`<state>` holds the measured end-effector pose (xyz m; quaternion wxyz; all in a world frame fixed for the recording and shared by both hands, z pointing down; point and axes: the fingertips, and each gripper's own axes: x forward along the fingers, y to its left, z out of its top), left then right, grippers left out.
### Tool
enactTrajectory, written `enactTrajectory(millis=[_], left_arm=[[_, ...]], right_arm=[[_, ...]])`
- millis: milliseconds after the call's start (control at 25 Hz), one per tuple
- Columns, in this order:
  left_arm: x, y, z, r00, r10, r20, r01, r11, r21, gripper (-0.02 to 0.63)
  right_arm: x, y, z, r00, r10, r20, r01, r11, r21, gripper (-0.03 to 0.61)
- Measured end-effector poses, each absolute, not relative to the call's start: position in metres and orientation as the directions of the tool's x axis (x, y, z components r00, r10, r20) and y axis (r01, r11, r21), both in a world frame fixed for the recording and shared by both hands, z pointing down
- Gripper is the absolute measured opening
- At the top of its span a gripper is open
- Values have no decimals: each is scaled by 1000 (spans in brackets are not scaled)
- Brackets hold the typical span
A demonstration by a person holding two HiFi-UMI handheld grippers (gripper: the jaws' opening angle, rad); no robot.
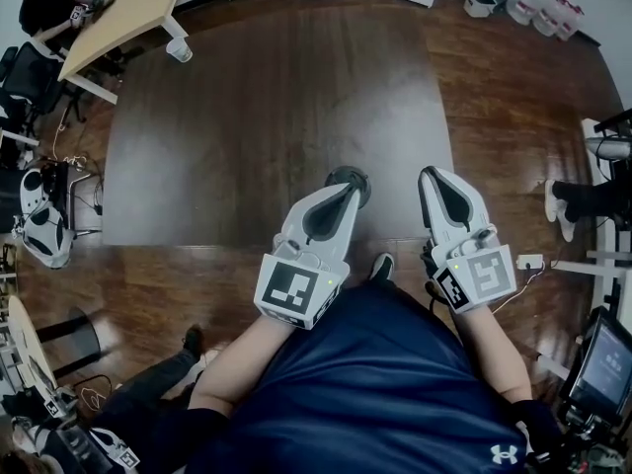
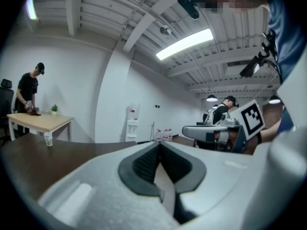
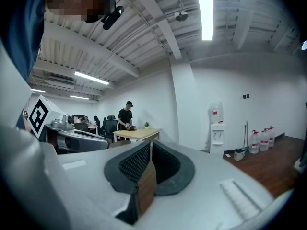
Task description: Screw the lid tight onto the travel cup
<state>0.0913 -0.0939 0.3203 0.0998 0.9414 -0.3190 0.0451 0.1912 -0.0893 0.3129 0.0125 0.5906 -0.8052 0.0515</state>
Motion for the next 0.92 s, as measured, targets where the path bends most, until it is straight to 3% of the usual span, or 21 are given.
enactTrajectory(millis=[920], left_arm=[[82,-101,330,796,-584,161,-604,-782,152,5]], right_arm=[[190,-95,322,-282,-951,123,-959,276,-69,23]])
